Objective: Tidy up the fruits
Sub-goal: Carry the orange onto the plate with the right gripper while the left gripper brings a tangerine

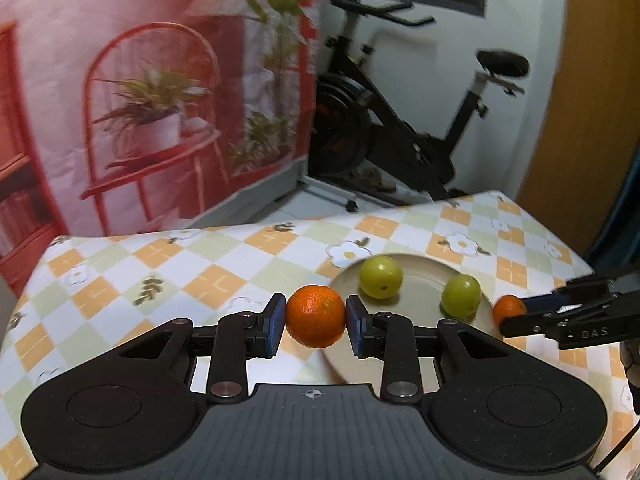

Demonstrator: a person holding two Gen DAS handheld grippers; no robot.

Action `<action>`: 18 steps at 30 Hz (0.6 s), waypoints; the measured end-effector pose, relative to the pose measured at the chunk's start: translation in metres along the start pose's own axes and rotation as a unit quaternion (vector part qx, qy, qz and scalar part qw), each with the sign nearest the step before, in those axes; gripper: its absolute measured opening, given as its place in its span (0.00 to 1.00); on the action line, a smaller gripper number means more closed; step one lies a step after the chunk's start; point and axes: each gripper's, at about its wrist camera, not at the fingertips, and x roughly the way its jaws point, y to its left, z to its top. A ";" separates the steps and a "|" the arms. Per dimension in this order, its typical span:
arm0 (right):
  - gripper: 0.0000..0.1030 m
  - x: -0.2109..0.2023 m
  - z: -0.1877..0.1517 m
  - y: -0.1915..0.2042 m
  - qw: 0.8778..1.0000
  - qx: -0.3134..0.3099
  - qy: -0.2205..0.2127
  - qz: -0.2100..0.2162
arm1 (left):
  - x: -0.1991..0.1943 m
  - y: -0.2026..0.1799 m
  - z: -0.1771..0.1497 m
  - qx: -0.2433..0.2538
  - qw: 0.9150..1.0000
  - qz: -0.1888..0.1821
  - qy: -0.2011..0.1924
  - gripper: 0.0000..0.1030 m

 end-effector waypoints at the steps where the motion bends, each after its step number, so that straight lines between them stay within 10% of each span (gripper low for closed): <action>1: 0.33 0.003 0.000 0.000 1.000 -0.002 0.004 0.001 | 0.006 -0.003 0.001 0.007 1.000 -0.005 0.004 0.34; 18: 0.33 0.024 0.004 -0.003 1.000 -0.011 0.027 -0.002 | 0.072 -0.027 -0.013 0.058 0.994 -0.029 0.086 0.34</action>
